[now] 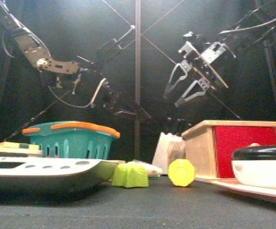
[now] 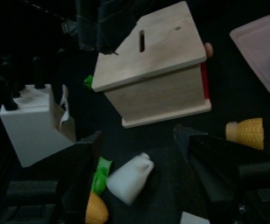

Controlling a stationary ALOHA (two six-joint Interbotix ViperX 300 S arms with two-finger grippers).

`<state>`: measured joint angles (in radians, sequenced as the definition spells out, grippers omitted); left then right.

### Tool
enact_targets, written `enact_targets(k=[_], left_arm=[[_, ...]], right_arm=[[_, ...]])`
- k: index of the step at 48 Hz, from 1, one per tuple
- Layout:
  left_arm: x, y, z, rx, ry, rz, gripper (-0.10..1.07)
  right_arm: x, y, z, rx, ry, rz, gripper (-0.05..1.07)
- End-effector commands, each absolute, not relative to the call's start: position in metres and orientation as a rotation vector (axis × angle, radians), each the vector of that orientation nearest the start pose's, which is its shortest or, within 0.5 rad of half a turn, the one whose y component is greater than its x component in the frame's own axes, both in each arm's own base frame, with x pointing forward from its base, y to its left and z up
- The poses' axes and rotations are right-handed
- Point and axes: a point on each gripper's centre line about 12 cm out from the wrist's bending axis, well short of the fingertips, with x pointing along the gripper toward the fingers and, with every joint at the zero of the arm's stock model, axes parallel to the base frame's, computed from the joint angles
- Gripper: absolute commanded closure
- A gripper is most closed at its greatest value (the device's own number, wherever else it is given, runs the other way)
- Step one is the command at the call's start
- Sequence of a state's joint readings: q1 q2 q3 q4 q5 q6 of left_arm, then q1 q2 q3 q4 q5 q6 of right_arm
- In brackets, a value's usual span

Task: Place detergent above stove

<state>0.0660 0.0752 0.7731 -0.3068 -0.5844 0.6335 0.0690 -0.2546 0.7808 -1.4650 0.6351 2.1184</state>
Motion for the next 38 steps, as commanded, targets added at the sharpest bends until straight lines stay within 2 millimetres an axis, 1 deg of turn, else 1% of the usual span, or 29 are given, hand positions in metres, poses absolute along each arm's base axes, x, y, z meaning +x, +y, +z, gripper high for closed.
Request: enact_targets(k=[1, 12, 19, 26, 38], left_arm=[[0.391, 0.045, 0.184, 0.365, 0.273, 0.196, 0.0], [0.382, 0.043, 0.196, 0.303, 0.245, 0.239, 0.0], [0.375, 0.039, 0.203, 0.297, 0.211, 0.249, 0.0], [0.37, 0.039, 0.208, 0.3, 0.18, 0.261, 0.0], [0.359, 0.04, 0.212, 0.287, 0.158, 0.285, 0.0]], right_arm=[[0.326, -0.047, 0.236, 0.448, 0.341, -0.697, 0.17], [0.327, -0.045, 0.233, 0.461, 0.356, -0.685, 0.17], [0.331, -0.045, 0.228, 0.466, 0.372, -0.674, 0.17], [0.334, -0.046, 0.223, 0.475, 0.391, -0.668, 0.17], [0.343, -0.05, 0.22, 0.491, 0.401, -0.662, 0.17]])
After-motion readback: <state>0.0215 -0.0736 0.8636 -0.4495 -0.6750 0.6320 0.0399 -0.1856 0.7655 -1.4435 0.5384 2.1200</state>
